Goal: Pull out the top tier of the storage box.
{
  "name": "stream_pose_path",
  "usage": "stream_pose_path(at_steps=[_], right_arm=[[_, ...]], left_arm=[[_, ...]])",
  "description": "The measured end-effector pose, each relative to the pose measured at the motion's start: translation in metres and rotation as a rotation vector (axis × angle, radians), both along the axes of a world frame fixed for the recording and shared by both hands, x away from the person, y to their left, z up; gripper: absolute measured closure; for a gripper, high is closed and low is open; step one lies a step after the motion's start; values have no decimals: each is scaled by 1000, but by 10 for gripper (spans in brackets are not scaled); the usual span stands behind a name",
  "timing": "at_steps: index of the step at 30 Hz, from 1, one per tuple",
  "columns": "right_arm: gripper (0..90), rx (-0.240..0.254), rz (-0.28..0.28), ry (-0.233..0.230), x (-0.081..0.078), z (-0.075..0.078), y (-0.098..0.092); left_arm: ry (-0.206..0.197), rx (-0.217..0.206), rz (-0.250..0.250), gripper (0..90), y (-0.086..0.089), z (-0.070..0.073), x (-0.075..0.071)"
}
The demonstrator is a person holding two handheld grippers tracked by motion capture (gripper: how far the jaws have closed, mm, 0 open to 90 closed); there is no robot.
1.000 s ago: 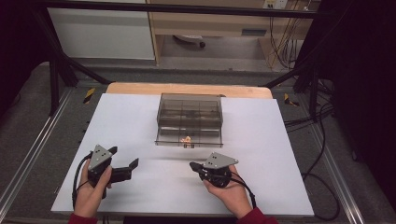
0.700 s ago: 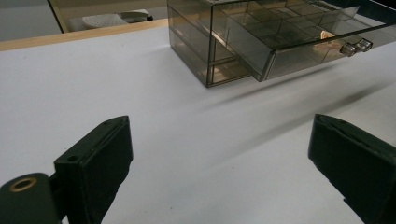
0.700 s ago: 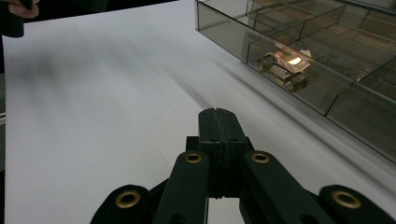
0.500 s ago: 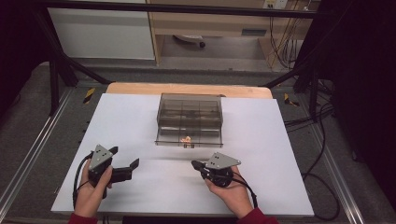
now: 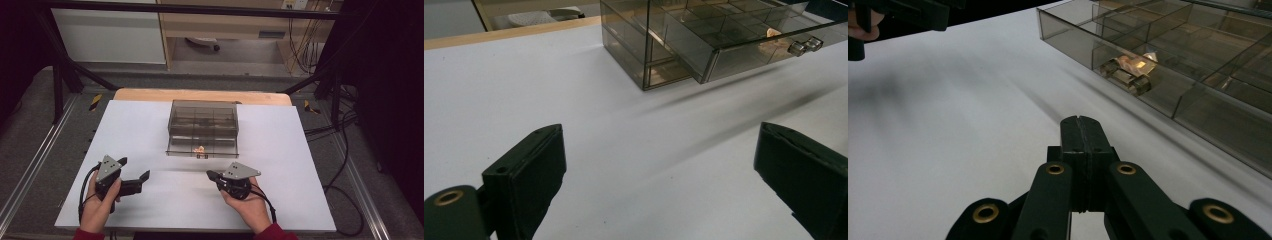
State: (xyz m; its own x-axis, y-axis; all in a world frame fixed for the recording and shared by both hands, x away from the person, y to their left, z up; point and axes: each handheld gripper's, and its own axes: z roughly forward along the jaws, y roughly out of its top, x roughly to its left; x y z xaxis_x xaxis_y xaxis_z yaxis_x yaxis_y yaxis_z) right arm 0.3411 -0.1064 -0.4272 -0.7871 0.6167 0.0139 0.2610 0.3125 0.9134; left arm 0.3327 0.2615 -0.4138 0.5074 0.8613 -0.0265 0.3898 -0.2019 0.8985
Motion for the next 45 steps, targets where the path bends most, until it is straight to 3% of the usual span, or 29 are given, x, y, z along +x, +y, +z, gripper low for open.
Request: stream_pose_path(at_steps=[12, 27, 34, 45], right_arm=[[900, 64, -78, 38, 14, -4, -11], [900, 48, -147, 17, 33, -2, -11], [900, 48, -147, 33, 37, -5, -9], [900, 29, -146, 18, 39, -4, -8]], left_arm=[[1, 6, 2, 69, 0, 0, 0], [5, 7, 0, 69, 1, -1, 1], [-1, 3, -8, 69, 0, -1, 0], [0, 5, -10, 69, 0, -1, 0]])
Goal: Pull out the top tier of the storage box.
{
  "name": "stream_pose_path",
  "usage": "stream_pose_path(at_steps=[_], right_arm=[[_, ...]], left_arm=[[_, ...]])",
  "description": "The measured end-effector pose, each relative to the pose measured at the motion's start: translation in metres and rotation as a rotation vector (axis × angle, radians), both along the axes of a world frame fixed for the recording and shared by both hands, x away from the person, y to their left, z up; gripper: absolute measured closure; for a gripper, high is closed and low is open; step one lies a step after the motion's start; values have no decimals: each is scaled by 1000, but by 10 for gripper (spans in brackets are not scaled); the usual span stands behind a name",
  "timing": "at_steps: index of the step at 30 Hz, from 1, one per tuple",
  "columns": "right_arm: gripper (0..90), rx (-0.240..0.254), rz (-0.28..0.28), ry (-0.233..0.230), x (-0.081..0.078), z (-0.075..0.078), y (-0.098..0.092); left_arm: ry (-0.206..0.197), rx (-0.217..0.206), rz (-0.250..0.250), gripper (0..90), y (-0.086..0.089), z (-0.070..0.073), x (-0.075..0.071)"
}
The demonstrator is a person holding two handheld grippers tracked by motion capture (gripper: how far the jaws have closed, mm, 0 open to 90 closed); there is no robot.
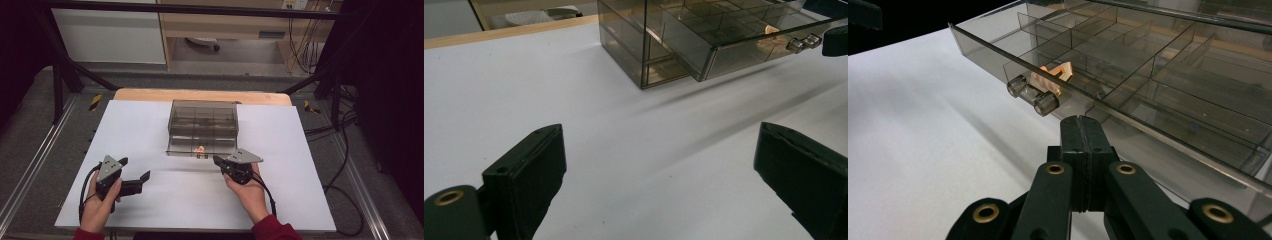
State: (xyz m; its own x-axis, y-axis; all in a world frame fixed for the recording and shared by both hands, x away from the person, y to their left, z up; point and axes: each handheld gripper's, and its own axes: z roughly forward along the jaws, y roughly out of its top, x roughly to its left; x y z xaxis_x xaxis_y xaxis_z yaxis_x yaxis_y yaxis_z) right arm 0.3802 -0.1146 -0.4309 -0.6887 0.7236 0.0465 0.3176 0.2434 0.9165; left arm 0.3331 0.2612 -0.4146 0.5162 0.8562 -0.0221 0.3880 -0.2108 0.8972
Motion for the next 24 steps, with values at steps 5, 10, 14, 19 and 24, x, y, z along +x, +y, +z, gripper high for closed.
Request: stream_pose_path(at_steps=[5, 10, 14, 19, 24], right_arm=[[900, 1, -2, 0, 0, 0, -1], [900, 4, -6, -8, 0, 1, -1], [900, -14, -2, -4, 0, -1, 0], [900, -21, -10, -8, 0, -1, 0], [900, -15, -10, -12, 1, -1, 1]], left_arm=[[1, 0, -4, 70, -1, 0, 0], [3, -1, -4, 70, 0, 0, 0], [1, -1, -4, 70, 0, 0, 0], [2, 1, -6, 69, 0, 0, 0], [4, 0, -6, 70, 0, 0, 0]])
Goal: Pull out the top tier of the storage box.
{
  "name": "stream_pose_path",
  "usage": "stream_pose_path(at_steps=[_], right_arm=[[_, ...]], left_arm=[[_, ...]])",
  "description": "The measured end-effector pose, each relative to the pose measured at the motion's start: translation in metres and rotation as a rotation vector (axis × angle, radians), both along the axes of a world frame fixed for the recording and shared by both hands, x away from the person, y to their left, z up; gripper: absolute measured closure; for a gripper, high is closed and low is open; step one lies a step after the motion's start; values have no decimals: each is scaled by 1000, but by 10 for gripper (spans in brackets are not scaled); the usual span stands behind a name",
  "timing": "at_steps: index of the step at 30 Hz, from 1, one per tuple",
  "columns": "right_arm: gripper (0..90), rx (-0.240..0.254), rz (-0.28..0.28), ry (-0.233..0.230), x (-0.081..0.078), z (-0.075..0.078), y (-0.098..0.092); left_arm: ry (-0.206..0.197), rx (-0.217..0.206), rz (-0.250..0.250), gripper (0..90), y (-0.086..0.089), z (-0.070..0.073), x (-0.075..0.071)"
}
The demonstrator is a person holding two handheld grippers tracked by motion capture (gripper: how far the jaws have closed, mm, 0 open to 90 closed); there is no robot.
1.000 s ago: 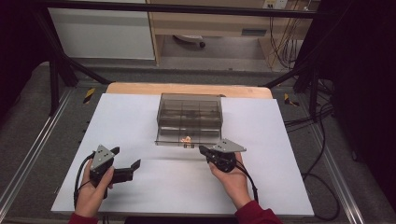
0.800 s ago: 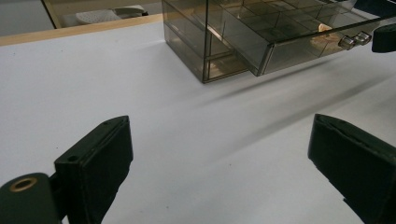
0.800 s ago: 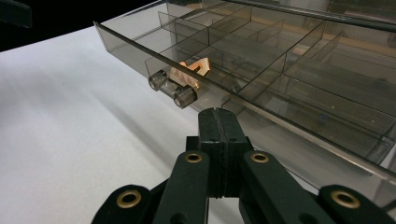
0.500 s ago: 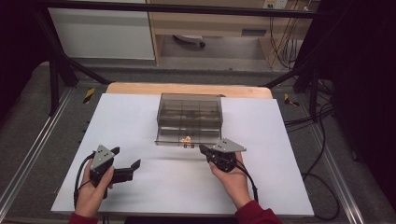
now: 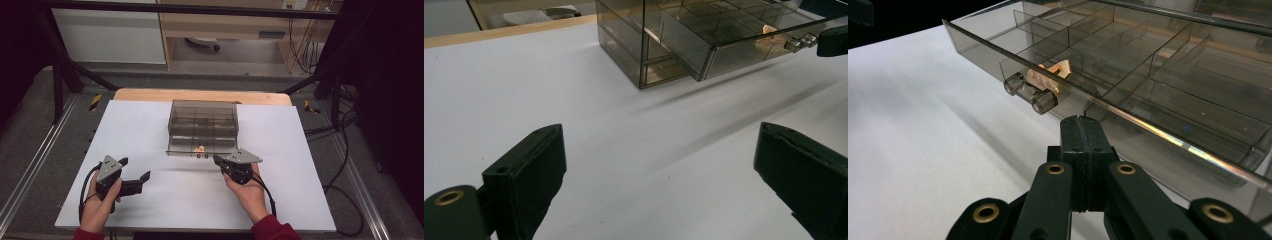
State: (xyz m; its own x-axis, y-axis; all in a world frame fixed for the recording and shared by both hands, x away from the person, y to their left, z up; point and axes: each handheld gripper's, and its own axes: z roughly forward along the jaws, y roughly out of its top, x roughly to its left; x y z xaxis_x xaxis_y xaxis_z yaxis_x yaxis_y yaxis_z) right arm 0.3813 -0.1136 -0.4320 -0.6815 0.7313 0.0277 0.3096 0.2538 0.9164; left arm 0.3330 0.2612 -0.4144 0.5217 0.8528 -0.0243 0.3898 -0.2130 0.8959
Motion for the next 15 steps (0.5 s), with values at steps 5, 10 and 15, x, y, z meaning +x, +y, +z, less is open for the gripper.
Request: stream_pose_path(at_steps=[5, 10, 15], right_arm=[[900, 2, 0, -7, 3, -2, 1], [900, -4, 3, -9, 4, -2, 0], [900, -9, 3, -4, 4, -2, 0]], left_arm=[[2, -1, -4, 69, -1, 0, 0], [5, 4, -8, 69, -1, -1, 0], [4, 4, -6, 70, -1, -1, 1]])
